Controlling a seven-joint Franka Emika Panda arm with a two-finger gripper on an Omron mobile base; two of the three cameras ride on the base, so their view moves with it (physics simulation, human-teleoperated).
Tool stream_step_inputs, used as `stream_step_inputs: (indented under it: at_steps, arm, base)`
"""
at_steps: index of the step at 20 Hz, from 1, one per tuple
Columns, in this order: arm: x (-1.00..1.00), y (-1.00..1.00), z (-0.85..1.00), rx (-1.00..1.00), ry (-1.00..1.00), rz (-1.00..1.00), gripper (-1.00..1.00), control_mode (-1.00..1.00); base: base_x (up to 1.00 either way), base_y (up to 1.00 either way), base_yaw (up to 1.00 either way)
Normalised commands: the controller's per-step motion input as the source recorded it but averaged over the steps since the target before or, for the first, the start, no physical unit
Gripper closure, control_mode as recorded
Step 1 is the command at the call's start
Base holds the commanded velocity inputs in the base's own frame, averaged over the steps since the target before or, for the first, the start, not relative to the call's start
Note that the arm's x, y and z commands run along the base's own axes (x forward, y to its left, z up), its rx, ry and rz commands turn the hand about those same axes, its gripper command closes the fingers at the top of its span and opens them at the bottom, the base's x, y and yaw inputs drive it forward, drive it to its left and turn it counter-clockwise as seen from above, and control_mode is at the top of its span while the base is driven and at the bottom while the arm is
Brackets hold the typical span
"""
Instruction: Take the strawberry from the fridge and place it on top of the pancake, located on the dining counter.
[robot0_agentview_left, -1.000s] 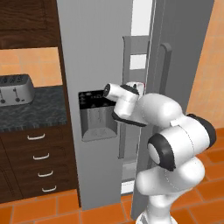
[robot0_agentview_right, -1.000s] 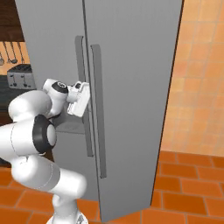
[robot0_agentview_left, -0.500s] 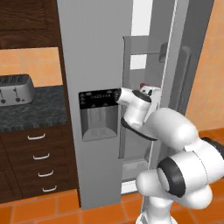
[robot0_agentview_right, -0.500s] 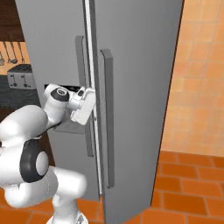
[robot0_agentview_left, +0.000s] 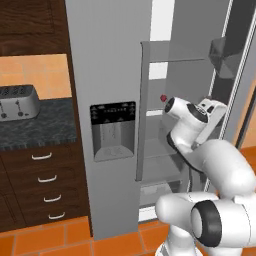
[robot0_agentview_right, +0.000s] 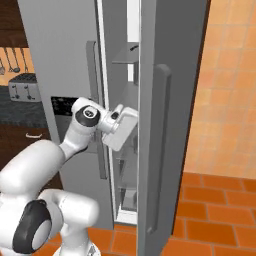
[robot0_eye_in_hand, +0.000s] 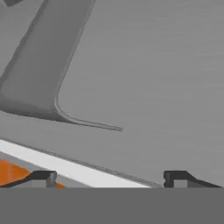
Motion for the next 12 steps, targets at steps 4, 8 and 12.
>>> stream_step_inputs:
  at_steps: [4, 8, 12]
  arm:
    - [-0.20, -1.00, 0.03, 0.03, -0.17, -0.21, -1.00, -1.00]
    - [-0.02, -0.99, 0.00, 0.03, -0.09, -0.17, -1.00, -1.00]
    - [0.06, -0.66, 0.00, 0.03, -0.06, -0.07, -1.00, -1.00]
  base:
    - [0.00, 0.00, 0.00]
    - [0.00, 0.00, 0.00]
    - [0.00, 0.00, 0.00]
